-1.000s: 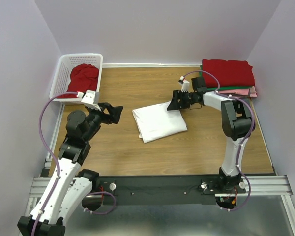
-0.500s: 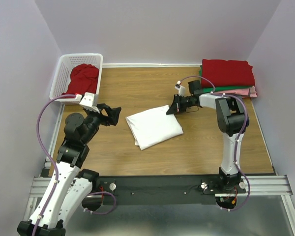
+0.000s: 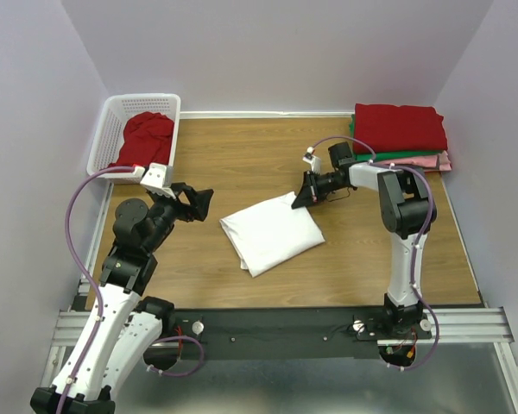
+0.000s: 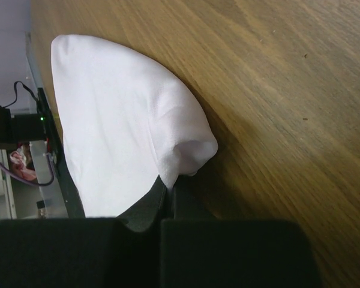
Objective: Fold and stack the t-shirts
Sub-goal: Fold the tshirt
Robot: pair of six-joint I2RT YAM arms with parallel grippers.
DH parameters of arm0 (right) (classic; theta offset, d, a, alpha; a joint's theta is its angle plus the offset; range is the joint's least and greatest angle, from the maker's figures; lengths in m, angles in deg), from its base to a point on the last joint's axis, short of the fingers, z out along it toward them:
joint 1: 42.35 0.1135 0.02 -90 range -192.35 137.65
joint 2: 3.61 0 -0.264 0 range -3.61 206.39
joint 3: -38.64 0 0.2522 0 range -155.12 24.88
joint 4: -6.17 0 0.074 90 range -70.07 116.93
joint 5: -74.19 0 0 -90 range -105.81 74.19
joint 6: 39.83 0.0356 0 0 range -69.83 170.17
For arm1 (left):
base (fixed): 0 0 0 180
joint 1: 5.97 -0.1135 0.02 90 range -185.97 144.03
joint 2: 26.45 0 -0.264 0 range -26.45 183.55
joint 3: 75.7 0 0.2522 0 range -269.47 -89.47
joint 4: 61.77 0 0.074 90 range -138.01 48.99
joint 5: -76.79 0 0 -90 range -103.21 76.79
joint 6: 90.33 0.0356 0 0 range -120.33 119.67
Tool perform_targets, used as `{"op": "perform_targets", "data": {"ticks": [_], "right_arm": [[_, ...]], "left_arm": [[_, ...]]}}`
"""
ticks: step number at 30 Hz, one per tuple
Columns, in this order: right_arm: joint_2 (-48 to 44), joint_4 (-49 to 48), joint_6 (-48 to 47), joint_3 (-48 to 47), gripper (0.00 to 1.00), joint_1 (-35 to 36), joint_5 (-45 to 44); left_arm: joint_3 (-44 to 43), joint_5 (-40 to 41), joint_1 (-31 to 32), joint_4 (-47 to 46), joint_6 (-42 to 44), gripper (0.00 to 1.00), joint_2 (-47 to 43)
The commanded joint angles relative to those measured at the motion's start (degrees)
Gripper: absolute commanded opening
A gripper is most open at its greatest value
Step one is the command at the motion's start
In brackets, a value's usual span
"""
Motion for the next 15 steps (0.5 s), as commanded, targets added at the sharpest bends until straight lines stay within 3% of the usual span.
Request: {"op": "perform_targets", "data": {"ticks": [1, 6, 7, 9, 10, 15], "right_arm": [[-2.7, 4.1, -5.6, 0.0, 0.01, 0.3, 0.3], [-5.6, 3.9, -6.6, 1.6, 0.0, -1.8, -7.0], [-6.1, 3.9, -6.7, 1.6, 0.04, -2.1, -7.9], [-6.9, 4.1, -7.8, 1.6, 0.28, -2.1, -10.3], [-7.3, 4.1, -8.1, 2.1, 0.47, -2.1, -10.3], [-10.5, 4.4, -10.8, 4.4, 0.74, -2.0, -14.5]], "left_arm": [[0.6, -1.2, -0.1, -0.5, 0.8, 0.86, -0.8], [1.0, -1.3, -0.1, -1.0, 0.8, 0.86, -0.9], [1.1, -1.4, -0.1, -1.1, 0.7, 0.86, -0.9], [1.1, -1.5, -0.1, -1.1, 0.7, 0.86, -1.0], [1.1, -1.5, -0.1, -1.1, 0.7, 0.86, -1.0], [1.1, -1.7, -0.1, -1.3, 0.8, 0.86, -1.1]]}}
